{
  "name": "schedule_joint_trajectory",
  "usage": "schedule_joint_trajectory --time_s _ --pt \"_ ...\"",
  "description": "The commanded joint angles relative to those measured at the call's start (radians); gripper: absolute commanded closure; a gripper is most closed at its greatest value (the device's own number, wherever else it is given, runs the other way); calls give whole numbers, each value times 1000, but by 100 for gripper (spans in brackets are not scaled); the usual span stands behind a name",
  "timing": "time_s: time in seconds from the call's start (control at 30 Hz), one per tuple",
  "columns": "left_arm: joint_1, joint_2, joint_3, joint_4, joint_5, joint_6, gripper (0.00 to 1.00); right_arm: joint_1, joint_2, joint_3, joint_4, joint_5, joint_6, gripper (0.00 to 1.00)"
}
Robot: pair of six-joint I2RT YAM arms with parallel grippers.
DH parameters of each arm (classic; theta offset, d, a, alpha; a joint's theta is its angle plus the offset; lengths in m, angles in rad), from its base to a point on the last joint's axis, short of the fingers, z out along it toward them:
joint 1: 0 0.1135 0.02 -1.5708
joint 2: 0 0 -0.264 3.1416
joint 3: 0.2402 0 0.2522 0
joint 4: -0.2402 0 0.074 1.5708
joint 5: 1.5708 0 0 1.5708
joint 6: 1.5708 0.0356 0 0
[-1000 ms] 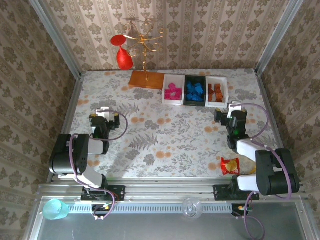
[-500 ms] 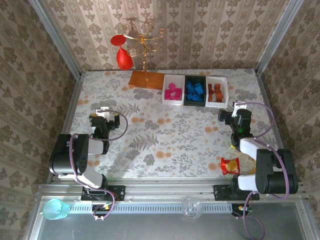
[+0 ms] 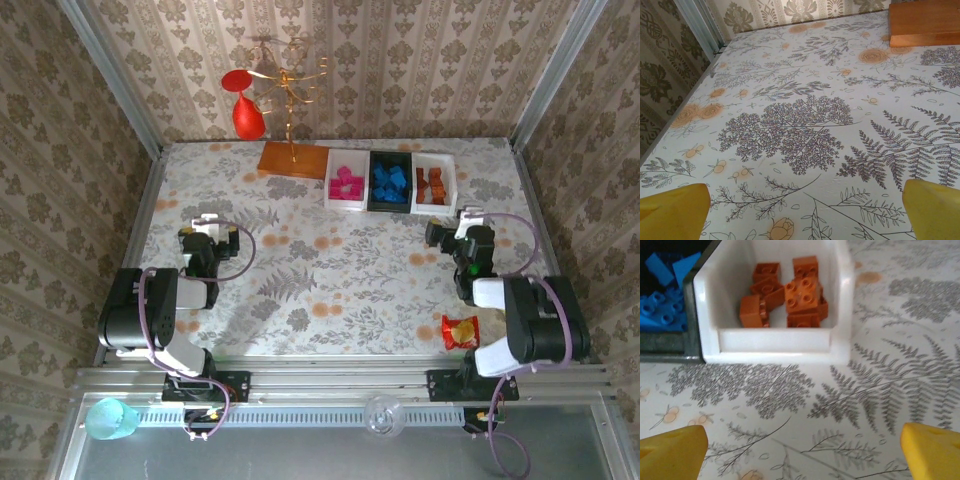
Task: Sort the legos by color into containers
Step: Reset both arms
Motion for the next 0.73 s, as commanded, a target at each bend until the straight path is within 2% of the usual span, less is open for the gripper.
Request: schedule_joint_trajectory --time_s 0.0,0.7 --pt "8 5 18 20 -6 14 0 28 -9 46 15 50 -36 0" --pt "8 4 20 20 -6 14 0 28 -6 43 27 47 -38 0"
